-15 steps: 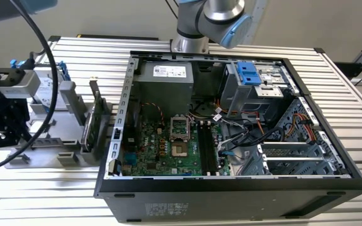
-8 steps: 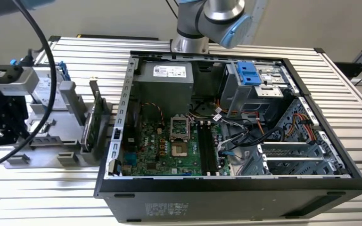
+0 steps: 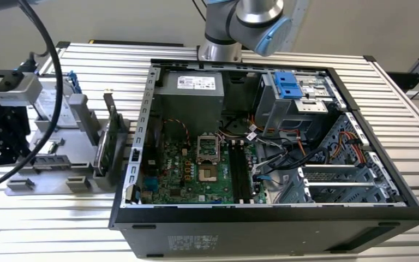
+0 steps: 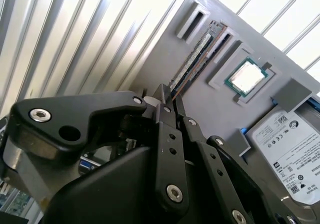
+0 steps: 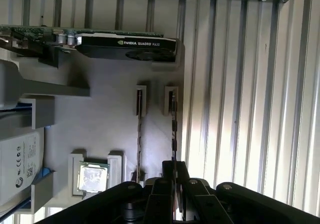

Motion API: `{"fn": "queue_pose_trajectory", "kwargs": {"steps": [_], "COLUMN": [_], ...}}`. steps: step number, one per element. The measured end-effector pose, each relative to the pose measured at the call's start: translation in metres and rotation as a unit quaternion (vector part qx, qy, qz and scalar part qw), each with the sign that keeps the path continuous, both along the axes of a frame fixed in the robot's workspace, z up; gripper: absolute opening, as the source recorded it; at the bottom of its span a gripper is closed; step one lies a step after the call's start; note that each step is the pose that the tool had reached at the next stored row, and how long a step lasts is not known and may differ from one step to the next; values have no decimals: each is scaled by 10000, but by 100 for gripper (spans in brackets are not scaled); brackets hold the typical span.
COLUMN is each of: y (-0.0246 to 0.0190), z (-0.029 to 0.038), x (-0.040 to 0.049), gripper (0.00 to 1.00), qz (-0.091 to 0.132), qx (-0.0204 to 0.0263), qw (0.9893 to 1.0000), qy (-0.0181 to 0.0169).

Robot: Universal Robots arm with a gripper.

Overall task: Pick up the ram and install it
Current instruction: 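Pick up the ram and move it above insertion slot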

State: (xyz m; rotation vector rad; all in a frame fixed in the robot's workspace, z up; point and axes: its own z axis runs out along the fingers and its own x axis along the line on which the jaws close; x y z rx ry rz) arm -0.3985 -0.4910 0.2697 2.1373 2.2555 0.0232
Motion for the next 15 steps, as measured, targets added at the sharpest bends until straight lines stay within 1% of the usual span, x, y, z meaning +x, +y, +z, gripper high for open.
{"fn": "queue_pose_trajectory", "kwargs": {"steps": [15], "y": [0], "z": [181], "x": [0], "gripper": [0], "qz": [0], "qx": [4], "qw": [10000], "qy": [-1]}}
